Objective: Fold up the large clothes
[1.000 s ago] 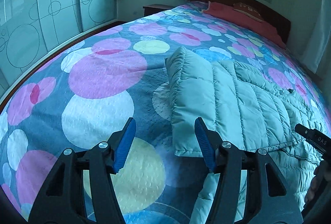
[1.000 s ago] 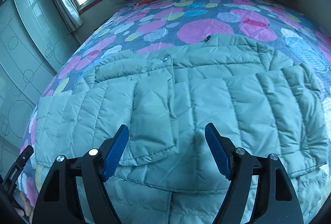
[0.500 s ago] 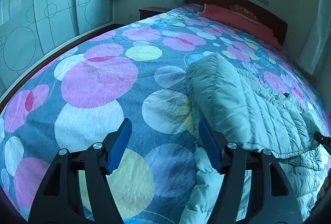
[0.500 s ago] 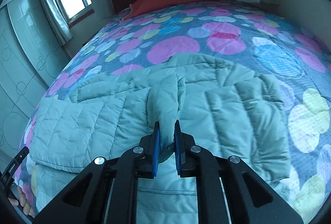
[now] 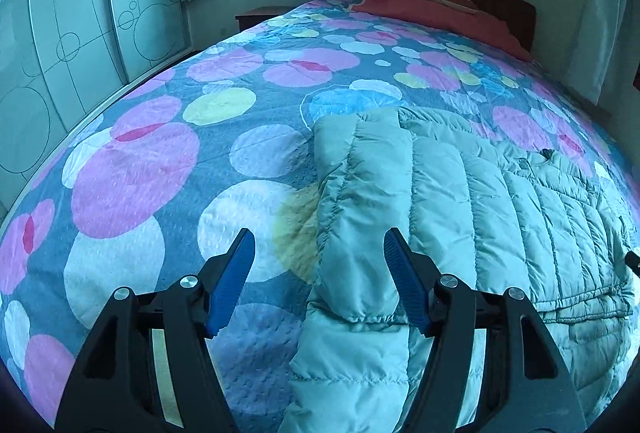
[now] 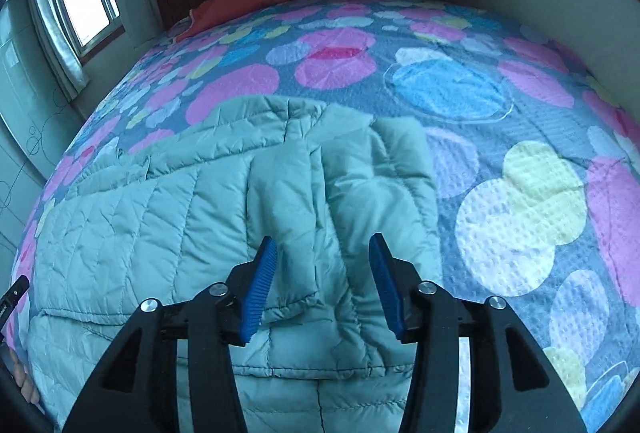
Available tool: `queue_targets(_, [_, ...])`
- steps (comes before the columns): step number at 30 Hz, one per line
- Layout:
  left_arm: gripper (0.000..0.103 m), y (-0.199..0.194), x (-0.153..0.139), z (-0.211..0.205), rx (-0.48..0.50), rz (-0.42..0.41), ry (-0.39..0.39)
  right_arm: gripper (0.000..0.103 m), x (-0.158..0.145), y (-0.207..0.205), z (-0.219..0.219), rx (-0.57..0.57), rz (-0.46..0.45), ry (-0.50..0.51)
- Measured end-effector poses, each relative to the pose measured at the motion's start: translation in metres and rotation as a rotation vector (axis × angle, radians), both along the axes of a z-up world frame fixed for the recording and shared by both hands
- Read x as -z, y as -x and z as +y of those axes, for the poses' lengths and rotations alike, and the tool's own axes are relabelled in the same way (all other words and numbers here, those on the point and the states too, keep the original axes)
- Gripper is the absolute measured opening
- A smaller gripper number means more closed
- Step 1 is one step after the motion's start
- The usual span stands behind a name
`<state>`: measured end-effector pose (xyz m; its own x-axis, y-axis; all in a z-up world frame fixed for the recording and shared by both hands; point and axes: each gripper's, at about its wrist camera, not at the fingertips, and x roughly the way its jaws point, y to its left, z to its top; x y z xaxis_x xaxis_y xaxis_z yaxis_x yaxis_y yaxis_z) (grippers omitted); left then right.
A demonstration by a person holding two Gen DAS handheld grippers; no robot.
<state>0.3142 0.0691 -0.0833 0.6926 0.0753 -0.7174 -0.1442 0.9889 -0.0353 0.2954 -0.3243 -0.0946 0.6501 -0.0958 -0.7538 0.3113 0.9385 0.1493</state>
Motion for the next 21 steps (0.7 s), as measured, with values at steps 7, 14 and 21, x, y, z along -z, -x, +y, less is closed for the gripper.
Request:
queue_targets(7, [0.067,-0.035,0.018,-0.004,-0.025,0.067,-0.021,0.051,0.007,-0.039,0.021,-0.107,0.003,-0.060])
queue_targets(14, [0.066,-0.039,0.025,-0.003,-0.031,0.115,-0.046,0.051,0.027,-0.040,0.014,-0.111,0.074,-0.051])
queue_targets(21, [0.066,-0.067,0.013,-0.021,0.011,0.034,-0.055,0.052,0.007,-0.055,0.014,-0.100,0.012,-0.014])
